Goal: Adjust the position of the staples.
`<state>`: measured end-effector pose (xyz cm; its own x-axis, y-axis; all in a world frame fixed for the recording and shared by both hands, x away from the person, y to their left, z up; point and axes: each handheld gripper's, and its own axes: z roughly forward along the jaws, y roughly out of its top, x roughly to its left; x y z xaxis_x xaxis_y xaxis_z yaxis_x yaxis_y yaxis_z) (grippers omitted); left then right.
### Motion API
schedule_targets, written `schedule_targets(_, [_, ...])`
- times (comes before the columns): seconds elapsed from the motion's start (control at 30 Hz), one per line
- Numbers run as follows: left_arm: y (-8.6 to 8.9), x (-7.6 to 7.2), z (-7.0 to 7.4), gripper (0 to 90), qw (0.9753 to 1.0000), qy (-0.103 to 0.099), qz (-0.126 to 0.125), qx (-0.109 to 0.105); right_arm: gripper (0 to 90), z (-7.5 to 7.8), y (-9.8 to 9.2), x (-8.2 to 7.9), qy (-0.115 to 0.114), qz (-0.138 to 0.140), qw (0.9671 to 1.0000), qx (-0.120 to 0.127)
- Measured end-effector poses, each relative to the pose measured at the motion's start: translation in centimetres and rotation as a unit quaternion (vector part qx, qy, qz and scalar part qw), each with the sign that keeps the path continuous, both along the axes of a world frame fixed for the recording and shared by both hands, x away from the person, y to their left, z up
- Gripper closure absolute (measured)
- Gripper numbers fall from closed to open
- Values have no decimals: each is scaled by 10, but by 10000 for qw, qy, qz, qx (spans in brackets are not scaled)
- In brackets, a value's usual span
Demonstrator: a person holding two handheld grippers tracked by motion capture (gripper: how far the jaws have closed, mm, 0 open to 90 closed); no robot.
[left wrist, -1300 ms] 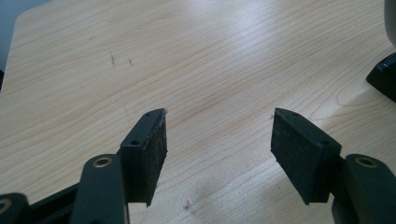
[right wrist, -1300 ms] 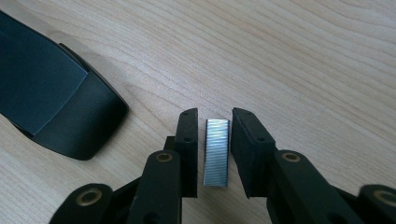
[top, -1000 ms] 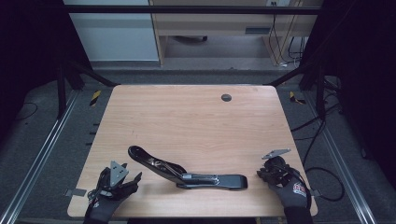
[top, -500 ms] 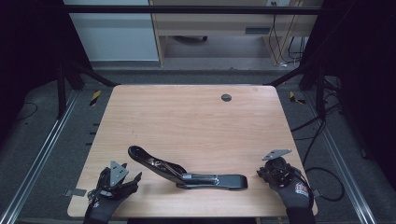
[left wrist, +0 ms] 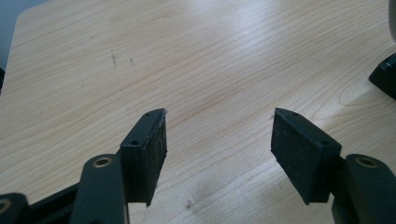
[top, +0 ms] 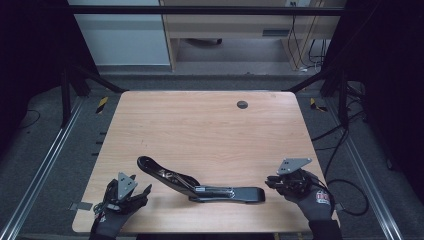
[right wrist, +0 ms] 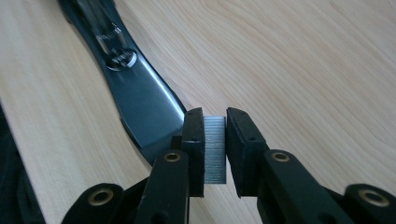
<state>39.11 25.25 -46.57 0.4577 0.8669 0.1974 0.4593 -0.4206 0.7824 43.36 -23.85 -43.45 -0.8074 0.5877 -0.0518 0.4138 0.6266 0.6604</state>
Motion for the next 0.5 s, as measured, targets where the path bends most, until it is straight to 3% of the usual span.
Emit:
schedule_targets(0.3, [0,0,0,354,10000,1,8,0,781,16,15,4,-52,551,9983,159])
schedule_targets(0.43, [0,0,0,354,10000,8,5,6,781,28,27,12,-37,993,9945,319])
schedule_targets(0.5, [0,0,-1,354,10000,13,4,6,780,31,30,14,-35,1080,9933,399])
